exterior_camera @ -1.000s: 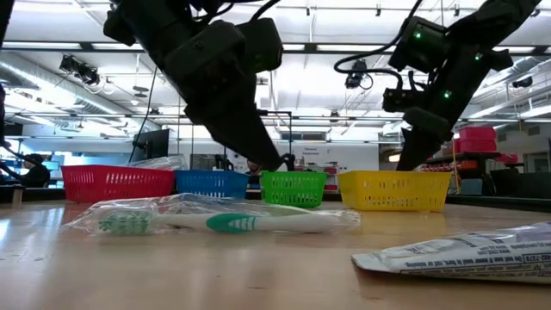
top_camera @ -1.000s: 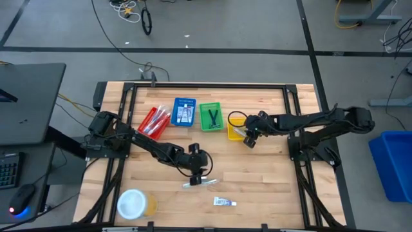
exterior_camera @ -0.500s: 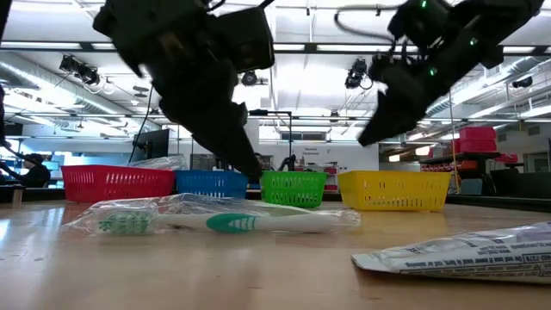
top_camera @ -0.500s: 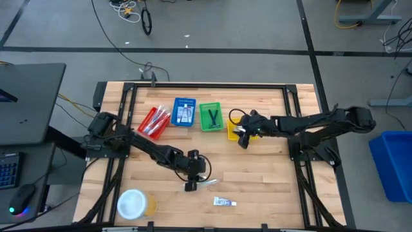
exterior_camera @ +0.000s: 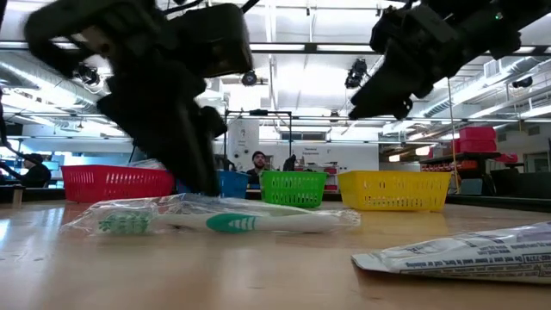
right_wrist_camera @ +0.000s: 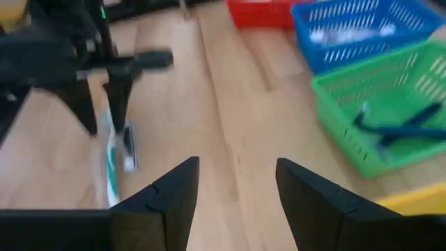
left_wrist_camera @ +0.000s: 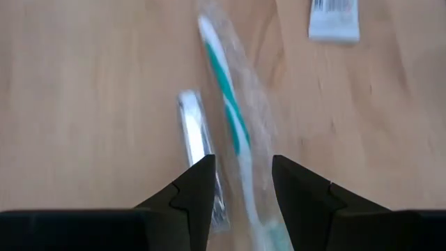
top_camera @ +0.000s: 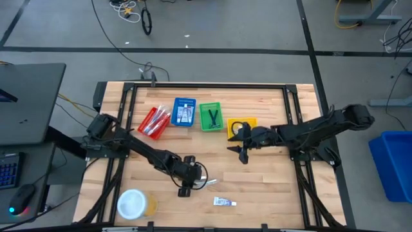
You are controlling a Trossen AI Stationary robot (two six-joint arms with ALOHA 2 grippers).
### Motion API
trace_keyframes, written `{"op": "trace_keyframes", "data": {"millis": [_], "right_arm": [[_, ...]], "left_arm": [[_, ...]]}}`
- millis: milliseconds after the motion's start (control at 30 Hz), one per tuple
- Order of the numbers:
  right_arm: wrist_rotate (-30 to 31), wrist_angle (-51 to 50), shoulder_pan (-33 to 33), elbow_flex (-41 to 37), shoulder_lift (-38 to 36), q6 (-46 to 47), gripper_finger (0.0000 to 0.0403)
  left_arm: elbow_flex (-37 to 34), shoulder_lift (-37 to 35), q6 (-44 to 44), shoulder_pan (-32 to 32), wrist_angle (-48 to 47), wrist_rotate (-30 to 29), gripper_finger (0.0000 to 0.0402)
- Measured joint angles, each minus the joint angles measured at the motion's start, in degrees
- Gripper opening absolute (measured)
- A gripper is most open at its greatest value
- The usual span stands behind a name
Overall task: Pick & Place Travel size toiletries
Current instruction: Put the green toothbrush into the red bin
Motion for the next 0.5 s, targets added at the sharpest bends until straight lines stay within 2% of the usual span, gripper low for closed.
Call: {"op": "trace_keyframes", "data": {"millis": [300,500], "right_arm": [[3.50,-1.52,3.38,0.00,2.16,0.88,0.0202],[3.47,-0.65,3.44,0.00,2.41,-1.58,0.0192]], "left_arm": [[-0.04,0.04,-2.62,-4.68,-3.49,-0.07,0.0153],[-0.03,0.04,-7.28,-6.33,-7.40,-7.05,0.0153]]}}
